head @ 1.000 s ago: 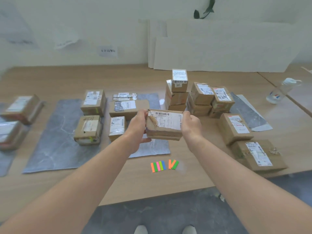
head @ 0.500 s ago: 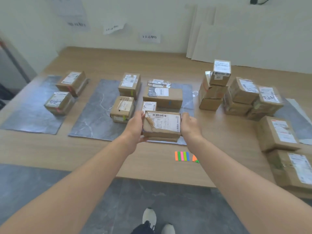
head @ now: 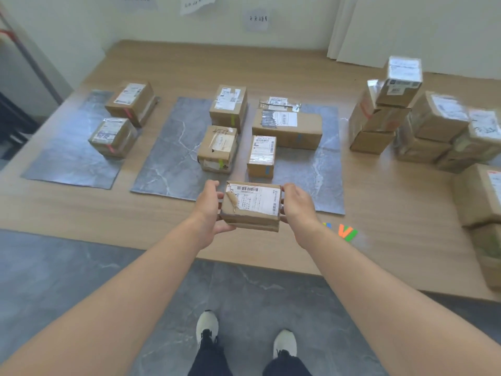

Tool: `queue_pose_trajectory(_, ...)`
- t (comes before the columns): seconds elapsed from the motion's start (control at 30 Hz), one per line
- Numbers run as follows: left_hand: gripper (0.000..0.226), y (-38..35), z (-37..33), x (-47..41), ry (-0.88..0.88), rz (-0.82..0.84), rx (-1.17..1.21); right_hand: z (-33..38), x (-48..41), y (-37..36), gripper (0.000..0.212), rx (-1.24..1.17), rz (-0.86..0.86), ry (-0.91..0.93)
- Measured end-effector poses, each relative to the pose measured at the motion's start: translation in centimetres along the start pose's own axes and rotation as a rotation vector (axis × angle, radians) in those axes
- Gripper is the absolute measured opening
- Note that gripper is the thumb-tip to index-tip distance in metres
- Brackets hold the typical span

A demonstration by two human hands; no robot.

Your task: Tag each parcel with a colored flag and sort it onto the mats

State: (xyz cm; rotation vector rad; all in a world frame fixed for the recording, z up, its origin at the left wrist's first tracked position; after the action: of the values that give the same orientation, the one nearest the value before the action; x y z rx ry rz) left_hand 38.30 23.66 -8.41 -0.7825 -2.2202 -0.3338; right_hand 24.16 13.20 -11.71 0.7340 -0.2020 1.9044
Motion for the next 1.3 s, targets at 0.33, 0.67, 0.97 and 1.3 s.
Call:
queue_pose_trajectory(0.33, 0.047, 4.4, 2.4, -5.8, 0.138, 0.077, -0.347, -5.9, -0.3, -6.0, 0.052, -0.099, -0.084, -0.192)
queue_pose_trajectory(0.67, 0.045, 2.7, 2.9, -7.5, 0.144, 0.2, -0.29, -6.7, 0.1, -6.3, 0.027, -0.128, -0.067, -0.272)
queue_pose_trajectory(0.97, 0.044, 1.8, 3.0, -7.4, 0.085, 0.192, -0.236, -7.1, 0.4, -6.8, 0.031, -0.248, 0.025, -0.285)
queue_pose_trajectory(1.3, 0.042, 1.6, 3.4, -7.5, 0.068, 0.142, -0.181, -7.3, 0.6, -7.0, 0.034, -0.324, 0.092, -0.32)
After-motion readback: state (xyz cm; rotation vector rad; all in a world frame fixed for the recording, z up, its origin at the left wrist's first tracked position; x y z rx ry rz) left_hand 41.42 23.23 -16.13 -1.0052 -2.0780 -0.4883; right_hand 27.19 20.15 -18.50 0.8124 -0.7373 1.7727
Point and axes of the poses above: each hand's wrist, its own x-axis away from the middle knuckle, its own y-axis out of the back of the hand, z = x × y, the point moved 1 cm from there along -x, towards the middle knuckle
